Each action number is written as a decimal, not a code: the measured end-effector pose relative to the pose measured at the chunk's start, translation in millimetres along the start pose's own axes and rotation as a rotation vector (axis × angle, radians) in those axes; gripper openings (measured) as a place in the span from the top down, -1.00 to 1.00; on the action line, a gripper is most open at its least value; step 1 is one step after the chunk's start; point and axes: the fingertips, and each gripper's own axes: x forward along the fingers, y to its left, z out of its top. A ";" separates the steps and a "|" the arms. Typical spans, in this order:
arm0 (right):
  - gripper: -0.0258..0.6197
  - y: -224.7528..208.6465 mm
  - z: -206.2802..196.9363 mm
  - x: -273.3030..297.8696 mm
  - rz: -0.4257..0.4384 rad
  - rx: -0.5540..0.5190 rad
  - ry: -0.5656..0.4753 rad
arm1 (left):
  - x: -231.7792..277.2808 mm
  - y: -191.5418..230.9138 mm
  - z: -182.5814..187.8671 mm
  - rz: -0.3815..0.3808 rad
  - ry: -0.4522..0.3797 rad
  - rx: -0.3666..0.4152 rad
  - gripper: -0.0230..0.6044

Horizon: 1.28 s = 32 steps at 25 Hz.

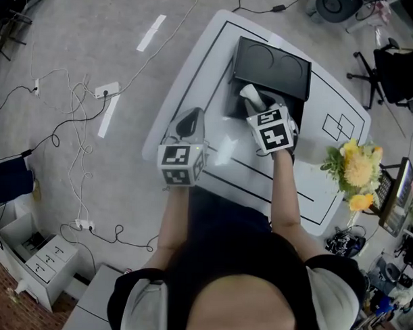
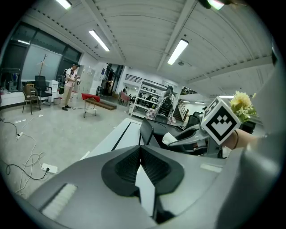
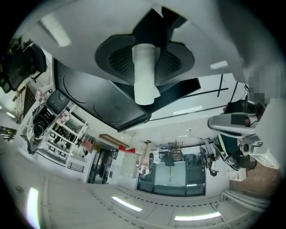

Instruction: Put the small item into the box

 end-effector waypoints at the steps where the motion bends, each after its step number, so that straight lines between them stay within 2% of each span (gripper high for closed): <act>1: 0.49 -0.5 -1.1 2.9 0.009 -0.011 0.014 | -0.4 1.0 -0.1 0.002 0.000 -0.001 0.90; 6: 0.49 -0.6 -8.7 16.6 0.053 -0.062 0.081 | -3.2 5.9 0.2 0.014 -0.001 -0.003 0.90; 12: 0.49 -2.0 -18.5 27.5 0.060 -0.137 0.158 | -6.2 7.2 -1.9 0.017 0.005 -0.004 0.90; 17: 0.49 -0.7 -24.9 33.4 0.101 -0.139 0.187 | -5.1 5.3 -2.8 0.014 0.007 -0.004 0.90; 32: 0.46 0.3 -25.3 34.7 0.114 -0.163 0.182 | -6.4 3.6 -4.0 0.017 0.012 0.002 0.90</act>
